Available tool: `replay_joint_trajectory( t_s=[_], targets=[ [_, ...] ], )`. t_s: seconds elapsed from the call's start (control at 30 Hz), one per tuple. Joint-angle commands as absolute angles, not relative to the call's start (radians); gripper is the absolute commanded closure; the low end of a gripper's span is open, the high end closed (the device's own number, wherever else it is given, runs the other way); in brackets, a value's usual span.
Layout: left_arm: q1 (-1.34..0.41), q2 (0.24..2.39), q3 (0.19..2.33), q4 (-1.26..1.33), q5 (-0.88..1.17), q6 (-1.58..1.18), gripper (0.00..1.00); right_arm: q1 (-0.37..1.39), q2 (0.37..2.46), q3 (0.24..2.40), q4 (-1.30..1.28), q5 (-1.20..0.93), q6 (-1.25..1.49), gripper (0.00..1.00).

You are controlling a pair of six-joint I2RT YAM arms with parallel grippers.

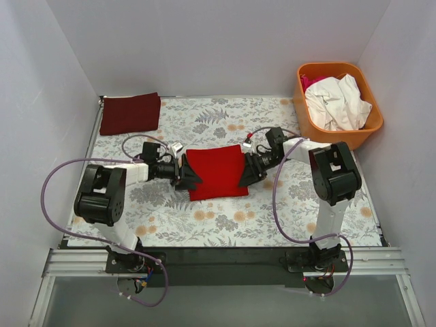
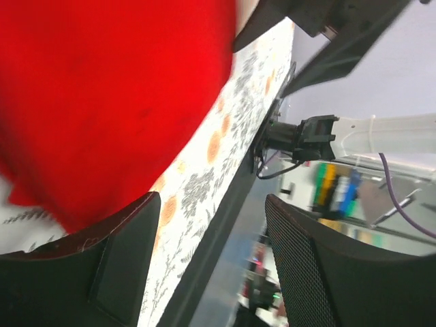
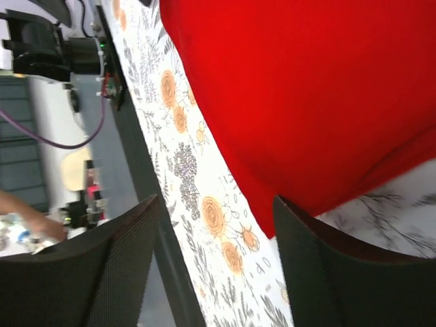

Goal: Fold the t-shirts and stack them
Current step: Fold the tshirt

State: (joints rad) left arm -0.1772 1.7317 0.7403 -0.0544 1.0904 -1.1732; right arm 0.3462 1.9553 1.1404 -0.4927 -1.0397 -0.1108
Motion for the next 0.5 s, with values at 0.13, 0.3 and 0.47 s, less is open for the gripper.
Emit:
replay_joint_trajectory(
  t_s=[0.13, 0.3, 0.47],
  targets=[
    [-0.156, 1.731, 1.047, -0.063, 1.023, -1.124, 0.47, 0.331, 1.96, 1.5, -0.514, -0.925, -0.154, 0.35],
    [-0.137, 1.923, 1.204, 0.029, 0.97, -1.218, 0.52, 0.331, 2.098, 1.647, -0.428, -0.891, -0.08, 0.4],
    [-0.123, 2.081, 1.285, 0.051, 0.947, -1.229, 0.54, 0.319, 2.229, 1.687, -0.359, -0.83, -0.055, 0.43]
  ],
)
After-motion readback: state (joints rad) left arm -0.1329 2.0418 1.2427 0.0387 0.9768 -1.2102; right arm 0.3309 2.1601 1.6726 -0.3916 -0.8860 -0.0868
